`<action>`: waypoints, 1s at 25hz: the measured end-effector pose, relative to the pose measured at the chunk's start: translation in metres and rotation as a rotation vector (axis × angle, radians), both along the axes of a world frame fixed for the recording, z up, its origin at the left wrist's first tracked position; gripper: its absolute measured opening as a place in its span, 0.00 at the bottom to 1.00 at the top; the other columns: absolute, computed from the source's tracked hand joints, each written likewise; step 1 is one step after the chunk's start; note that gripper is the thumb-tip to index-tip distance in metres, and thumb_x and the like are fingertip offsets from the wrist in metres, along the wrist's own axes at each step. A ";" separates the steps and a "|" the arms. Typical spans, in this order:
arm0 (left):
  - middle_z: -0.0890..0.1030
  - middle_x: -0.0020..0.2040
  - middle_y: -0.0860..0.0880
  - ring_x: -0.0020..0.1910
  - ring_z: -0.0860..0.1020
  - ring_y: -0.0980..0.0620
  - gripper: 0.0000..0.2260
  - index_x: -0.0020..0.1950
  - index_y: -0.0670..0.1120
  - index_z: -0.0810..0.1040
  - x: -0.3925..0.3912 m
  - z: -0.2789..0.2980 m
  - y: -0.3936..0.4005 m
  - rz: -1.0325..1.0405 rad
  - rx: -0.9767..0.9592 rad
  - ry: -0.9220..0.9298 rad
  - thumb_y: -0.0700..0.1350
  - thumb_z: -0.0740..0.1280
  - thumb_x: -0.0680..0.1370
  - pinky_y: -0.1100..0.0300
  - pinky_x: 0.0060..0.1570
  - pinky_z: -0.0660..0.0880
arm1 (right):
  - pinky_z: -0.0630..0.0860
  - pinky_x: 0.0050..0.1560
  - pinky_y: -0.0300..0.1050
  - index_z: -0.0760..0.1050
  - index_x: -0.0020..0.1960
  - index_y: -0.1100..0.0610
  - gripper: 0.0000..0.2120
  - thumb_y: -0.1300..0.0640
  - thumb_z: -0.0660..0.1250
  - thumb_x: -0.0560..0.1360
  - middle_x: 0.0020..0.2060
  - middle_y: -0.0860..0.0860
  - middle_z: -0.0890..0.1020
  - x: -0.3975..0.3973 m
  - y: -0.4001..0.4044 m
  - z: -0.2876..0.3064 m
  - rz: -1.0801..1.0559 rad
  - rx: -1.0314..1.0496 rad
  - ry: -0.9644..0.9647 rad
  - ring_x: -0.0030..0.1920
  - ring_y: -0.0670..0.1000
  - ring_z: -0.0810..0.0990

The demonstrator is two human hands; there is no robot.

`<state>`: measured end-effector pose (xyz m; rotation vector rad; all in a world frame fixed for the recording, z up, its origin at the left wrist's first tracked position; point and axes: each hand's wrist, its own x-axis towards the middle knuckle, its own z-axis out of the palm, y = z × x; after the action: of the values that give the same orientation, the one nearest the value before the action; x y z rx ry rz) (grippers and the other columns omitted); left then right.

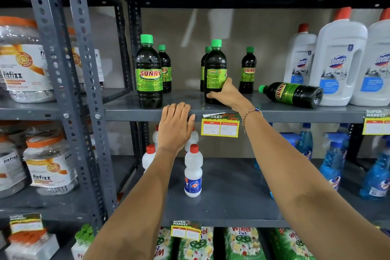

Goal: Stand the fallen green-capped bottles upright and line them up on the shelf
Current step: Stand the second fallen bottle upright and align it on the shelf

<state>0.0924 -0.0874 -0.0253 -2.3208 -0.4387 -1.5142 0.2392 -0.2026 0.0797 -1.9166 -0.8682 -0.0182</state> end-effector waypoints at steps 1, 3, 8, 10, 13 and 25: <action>0.79 0.56 0.44 0.53 0.76 0.43 0.16 0.58 0.42 0.75 0.000 0.000 0.000 -0.006 -0.005 0.001 0.50 0.54 0.80 0.50 0.61 0.64 | 0.71 0.53 0.44 0.58 0.67 0.62 0.34 0.57 0.74 0.70 0.56 0.54 0.74 0.000 -0.002 0.000 0.004 0.008 0.025 0.55 0.52 0.74; 0.79 0.56 0.44 0.54 0.76 0.43 0.16 0.58 0.42 0.75 0.000 0.000 -0.001 -0.007 -0.016 0.002 0.51 0.54 0.80 0.50 0.61 0.64 | 0.73 0.56 0.45 0.60 0.67 0.62 0.35 0.56 0.76 0.68 0.57 0.55 0.75 0.000 -0.003 -0.001 -0.015 0.034 0.005 0.56 0.52 0.75; 0.79 0.56 0.44 0.54 0.76 0.43 0.16 0.58 0.42 0.75 -0.002 0.001 -0.002 -0.011 -0.028 0.007 0.50 0.55 0.80 0.51 0.62 0.64 | 0.70 0.58 0.42 0.56 0.70 0.62 0.39 0.58 0.76 0.68 0.60 0.54 0.74 -0.002 -0.005 0.001 0.042 0.097 0.043 0.63 0.53 0.74; 0.79 0.55 0.44 0.53 0.76 0.42 0.16 0.57 0.42 0.75 -0.003 0.002 -0.003 -0.015 -0.028 0.009 0.50 0.54 0.80 0.51 0.61 0.64 | 0.70 0.56 0.41 0.56 0.70 0.63 0.37 0.61 0.74 0.70 0.59 0.55 0.75 -0.001 -0.007 0.000 0.053 0.072 0.059 0.62 0.53 0.74; 0.79 0.55 0.44 0.54 0.77 0.43 0.16 0.57 0.42 0.75 -0.004 0.003 -0.004 -0.005 -0.038 0.023 0.50 0.54 0.81 0.51 0.62 0.63 | 0.69 0.61 0.44 0.55 0.70 0.63 0.39 0.56 0.76 0.69 0.61 0.54 0.73 -0.002 -0.006 -0.001 0.052 0.038 0.014 0.62 0.51 0.71; 0.79 0.57 0.44 0.56 0.76 0.43 0.17 0.59 0.43 0.74 -0.002 0.001 -0.001 -0.017 -0.050 0.021 0.52 0.53 0.81 0.51 0.63 0.63 | 0.68 0.56 0.42 0.54 0.70 0.63 0.36 0.63 0.73 0.71 0.63 0.58 0.73 -0.005 -0.008 0.001 0.126 0.010 0.080 0.59 0.51 0.73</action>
<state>0.0902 -0.0886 -0.0246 -2.3823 -0.4566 -1.5013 0.2342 -0.2101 0.0810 -1.8379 -0.9317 0.1285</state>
